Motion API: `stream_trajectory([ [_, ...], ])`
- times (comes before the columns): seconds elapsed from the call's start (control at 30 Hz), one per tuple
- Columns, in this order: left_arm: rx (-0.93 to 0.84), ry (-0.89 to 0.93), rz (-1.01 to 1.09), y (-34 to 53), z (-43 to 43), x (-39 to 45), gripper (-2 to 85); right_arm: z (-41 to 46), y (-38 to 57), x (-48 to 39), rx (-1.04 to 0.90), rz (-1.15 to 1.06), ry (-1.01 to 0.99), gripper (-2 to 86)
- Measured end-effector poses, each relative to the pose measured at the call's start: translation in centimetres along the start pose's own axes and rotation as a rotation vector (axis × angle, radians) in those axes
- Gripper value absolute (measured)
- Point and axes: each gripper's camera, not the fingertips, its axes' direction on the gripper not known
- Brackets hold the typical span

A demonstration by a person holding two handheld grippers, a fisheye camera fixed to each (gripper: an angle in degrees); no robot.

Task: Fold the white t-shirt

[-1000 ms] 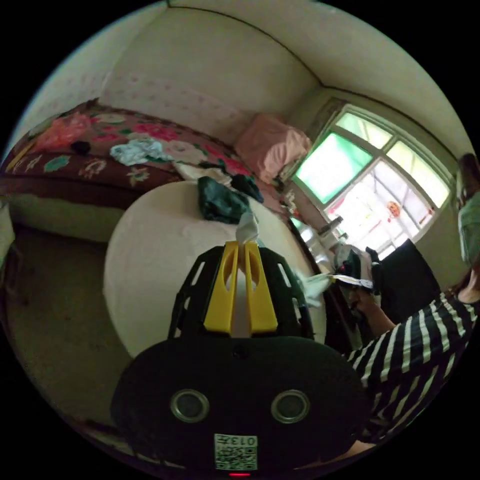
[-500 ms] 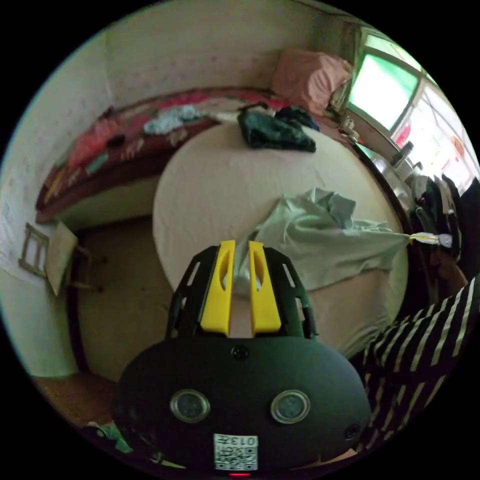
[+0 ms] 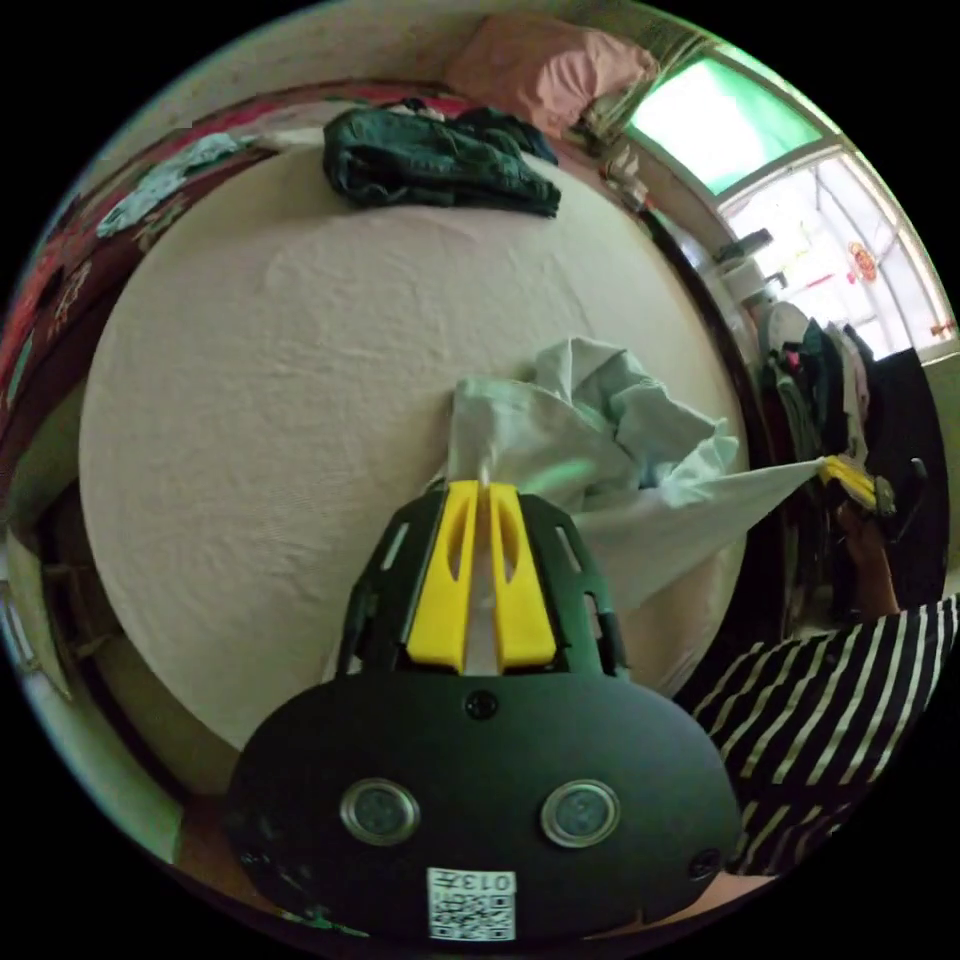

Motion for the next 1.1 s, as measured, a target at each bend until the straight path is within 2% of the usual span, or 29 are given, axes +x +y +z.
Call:
stream_trajectory([
  [0.03, -0.075, -0.022, 0.018, -0.6, 0.1, 0.1, 2.0, -0.7, 0.4, -0.3, 0.02, -0.001, 0.004, 1.4],
  [0.1, -0.067, -0.038, 0.075, -0.9, -1.3, 0.8, 1.2, -2.2, 0.9, -0.5, 0.06, 0.01, 0.015, 1.3],
  [0.23, 0.126, -0.101, 0.204, -0.1, -7.9, 2.9, 0.5, -5.7, 2.4, -0.5, 0.183, 0.063, 0.05, 1.2],
  [0.37, 0.308, -0.023, 0.212, -0.7, -13.5, 2.5, 0.3, -7.2, 2.3, 0.5, 0.247, 0.099, 0.093, 1.2],
  [0.43, 0.313, -0.02, 0.227, -2.2, -15.3, 2.7, 0.3, -7.5, 0.2, 1.0, 0.263, 0.087, 0.173, 1.2],
  [0.6, 0.399, -0.22, 0.342, -5.5, -22.3, 5.8, 0.3, -11.8, -5.7, 0.7, 0.455, 0.015, 0.344, 1.0],
  [0.73, 0.567, -0.165, 0.341, -7.1, -30.6, 6.8, 0.3, -17.4, -9.0, 0.5, 0.63, -0.012, 0.429, 0.9],
  [0.8, 0.578, -0.102, 0.348, -7.3, -33.1, 6.9, 0.3, -19.6, -9.1, -0.2, 0.713, -0.031, 0.462, 0.9],
  [0.87, 0.63, -0.171, 0.382, -5.9, -34.2, 7.6, 0.3, -20.5, -8.4, -1.1, 0.743, -0.056, 0.466, 0.9],
  [0.93, 0.63, -0.223, 0.415, -4.4, -33.4, 8.0, 0.3, -19.8, -6.4, -2.4, 0.76, -0.068, 0.435, 0.9],
  [1.0, 0.59, -0.266, 0.443, -3.0, -31.4, 8.0, 0.2, -17.8, -4.7, -3.1, 0.693, -0.064, 0.416, 0.9],
  [1.1, 0.421, -0.276, 0.453, -0.9, -26.4, 7.1, 0.1, -13.1, -1.0, -4.4, 0.559, -0.048, 0.38, 0.9],
])
